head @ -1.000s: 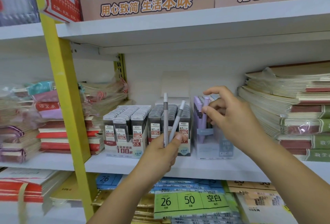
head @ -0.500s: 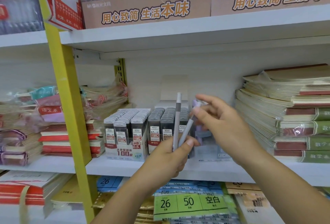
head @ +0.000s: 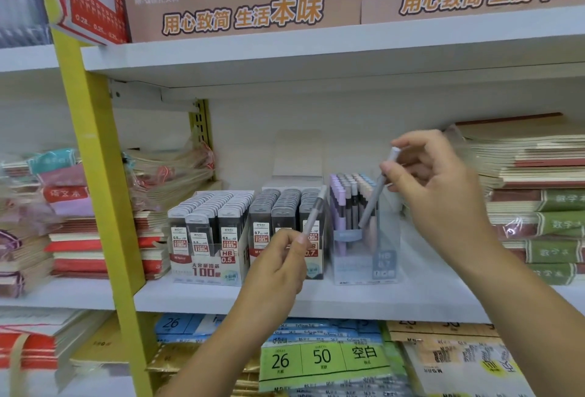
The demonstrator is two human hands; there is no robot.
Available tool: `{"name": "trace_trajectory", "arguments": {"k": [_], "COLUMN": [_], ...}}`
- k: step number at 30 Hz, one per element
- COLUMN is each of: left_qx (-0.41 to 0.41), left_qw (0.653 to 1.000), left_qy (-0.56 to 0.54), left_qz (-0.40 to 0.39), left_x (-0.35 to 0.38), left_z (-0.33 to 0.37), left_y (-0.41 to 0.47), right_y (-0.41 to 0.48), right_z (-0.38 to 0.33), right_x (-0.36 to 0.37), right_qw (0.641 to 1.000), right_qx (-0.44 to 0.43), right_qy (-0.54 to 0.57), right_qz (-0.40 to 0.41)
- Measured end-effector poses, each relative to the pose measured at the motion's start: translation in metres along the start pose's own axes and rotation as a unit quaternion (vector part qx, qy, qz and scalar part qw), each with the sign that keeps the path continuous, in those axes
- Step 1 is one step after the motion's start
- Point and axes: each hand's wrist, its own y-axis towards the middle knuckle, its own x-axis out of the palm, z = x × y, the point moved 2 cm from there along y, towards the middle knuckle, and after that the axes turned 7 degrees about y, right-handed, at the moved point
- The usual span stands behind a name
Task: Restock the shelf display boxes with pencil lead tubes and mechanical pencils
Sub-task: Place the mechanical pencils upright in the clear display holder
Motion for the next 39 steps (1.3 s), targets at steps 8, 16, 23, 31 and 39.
{"name": "trace_trajectory", "arguments": {"k": [8, 16, 23, 31, 39], "left_qx": [-0.017, -0.03, -0.017, 0.008, 0.025], "left_qw": [1.0, 0.999, 1.0, 1.0, 0.999], "left_qy": [-0.011, -0.016, -0.019, -0.029, -0.021], "left_qz": [0.006, 0.004, 0.006, 0.003, -0.003], "left_x": [-0.002, -0.006, -0.004, 0.0, 0.019], "left_z": [0.0, -0.001, 0.001, 0.01, 0.02], "left_y": [0.0, -0.002, -0.001, -0.002, -0.001], "right_y": [-0.012, -0.01, -0.01, -0.012, -0.019], "right_z": [0.02, 0.021, 0.035, 0.035, -0.004], "right_x": [0.022, 0.025, 0.031, 0.034, 0.04], "right_qw": [0.989, 0.99, 0.964, 0.959, 0.956], "right_qx": [-0.007, 0.007, -0.06, -0.017, 0.175], "right_qy": [-0.136, -0.125, -0.257, -0.278, 0.208], "right_qz": [-0.057, -0.061, -0.032, -0.044, -0.111]}}
